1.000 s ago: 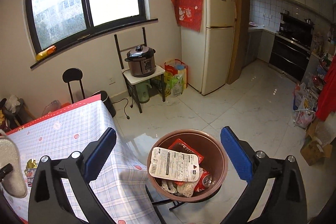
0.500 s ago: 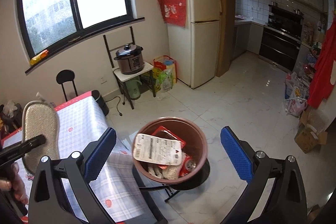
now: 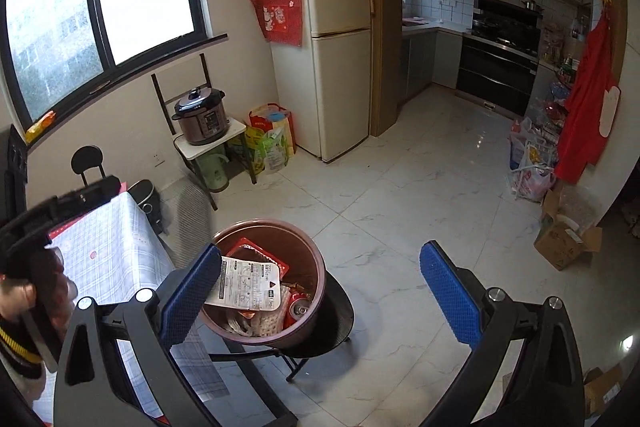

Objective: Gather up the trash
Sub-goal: 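Move both open grippers back over the table toward the gold wrapper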

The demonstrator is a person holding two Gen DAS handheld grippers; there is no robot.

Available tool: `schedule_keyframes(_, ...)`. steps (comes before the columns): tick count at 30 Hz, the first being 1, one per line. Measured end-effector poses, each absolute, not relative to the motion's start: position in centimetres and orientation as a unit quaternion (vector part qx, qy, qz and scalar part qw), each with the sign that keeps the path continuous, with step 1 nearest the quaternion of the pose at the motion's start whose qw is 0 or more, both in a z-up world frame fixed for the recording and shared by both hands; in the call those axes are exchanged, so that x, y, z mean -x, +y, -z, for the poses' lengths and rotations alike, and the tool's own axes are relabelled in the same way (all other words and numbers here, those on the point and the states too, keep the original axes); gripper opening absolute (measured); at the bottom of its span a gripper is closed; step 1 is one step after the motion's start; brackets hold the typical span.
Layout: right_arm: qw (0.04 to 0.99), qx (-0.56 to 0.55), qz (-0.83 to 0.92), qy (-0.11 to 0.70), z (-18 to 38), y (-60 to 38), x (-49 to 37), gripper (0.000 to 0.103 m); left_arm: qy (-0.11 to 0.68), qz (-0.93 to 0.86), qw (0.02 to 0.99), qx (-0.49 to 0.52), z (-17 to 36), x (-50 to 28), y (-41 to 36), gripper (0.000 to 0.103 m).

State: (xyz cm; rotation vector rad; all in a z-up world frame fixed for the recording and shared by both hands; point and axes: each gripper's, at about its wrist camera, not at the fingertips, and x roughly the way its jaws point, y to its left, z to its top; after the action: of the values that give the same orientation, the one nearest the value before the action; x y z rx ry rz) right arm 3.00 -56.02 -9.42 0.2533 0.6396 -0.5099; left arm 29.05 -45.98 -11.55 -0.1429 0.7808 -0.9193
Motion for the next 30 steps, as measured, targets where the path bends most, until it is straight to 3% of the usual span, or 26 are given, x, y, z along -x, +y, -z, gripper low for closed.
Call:
schedule_keyframes(3,0.911,-0.129,0.241,0.31,9.7,-55.8,-3.2,0.098,0.362,0.409,0.834,0.076,11.2,-29.2,-43.8,0.096)
schedule_keyframes(13,0.921,-0.137,0.196,0.308,9.4,-51.2,-6.4,0.098,0.355,0.29,0.885,0.077,9.6,-29.1,-29.1,0.096)
schedule_keyframes(30,0.929,-0.102,0.03,0.355,10.9,-29.8,-16.4,0.098,0.375,0.021,0.916,0.143,9.4,-19.9,7.2,0.096)
